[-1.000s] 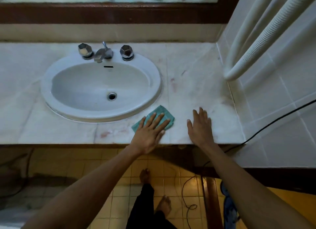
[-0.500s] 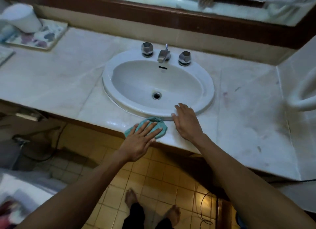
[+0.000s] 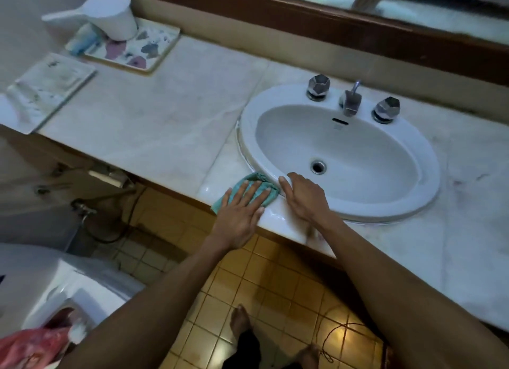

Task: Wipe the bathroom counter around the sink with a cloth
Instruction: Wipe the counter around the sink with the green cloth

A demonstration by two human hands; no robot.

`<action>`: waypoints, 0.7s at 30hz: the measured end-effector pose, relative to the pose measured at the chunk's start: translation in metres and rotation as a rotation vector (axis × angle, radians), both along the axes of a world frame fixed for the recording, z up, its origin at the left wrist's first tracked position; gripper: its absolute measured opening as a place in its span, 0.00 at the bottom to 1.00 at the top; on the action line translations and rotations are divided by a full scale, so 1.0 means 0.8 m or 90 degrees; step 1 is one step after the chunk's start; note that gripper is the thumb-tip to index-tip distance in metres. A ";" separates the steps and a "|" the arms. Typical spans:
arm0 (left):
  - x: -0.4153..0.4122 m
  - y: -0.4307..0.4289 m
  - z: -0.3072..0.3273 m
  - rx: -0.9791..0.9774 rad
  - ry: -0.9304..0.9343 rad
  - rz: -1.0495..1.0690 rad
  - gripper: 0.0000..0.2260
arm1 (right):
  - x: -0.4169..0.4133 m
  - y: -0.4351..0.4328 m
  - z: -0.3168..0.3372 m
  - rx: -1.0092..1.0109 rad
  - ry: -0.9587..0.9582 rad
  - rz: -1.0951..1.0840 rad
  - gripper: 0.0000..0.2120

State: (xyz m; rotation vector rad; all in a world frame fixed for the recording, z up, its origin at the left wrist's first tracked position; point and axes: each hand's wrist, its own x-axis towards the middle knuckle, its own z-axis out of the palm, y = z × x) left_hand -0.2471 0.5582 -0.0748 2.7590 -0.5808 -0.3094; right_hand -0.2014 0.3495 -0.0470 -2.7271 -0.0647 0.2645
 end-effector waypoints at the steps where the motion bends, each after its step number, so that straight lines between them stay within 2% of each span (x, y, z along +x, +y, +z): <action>1: 0.000 0.009 -0.002 0.002 -0.006 -0.021 0.23 | 0.006 0.008 -0.001 0.000 -0.007 0.001 0.25; 4: 0.021 0.062 -0.003 0.008 -0.028 -0.055 0.23 | 0.024 0.027 -0.007 -0.007 -0.009 0.000 0.26; 9: 0.113 0.137 -0.004 0.049 -0.013 0.126 0.24 | 0.065 0.063 -0.014 0.017 -0.006 -0.015 0.27; 14: 0.131 0.094 -0.007 0.021 0.003 0.256 0.24 | 0.099 0.100 -0.019 0.054 -0.089 -0.029 0.25; 16: 0.111 0.090 -0.011 0.020 -0.004 0.233 0.24 | 0.111 0.113 -0.019 0.065 -0.117 -0.038 0.25; 21: 0.112 0.160 -0.010 0.021 -0.011 0.023 0.23 | 0.149 0.141 -0.017 0.042 -0.113 0.004 0.28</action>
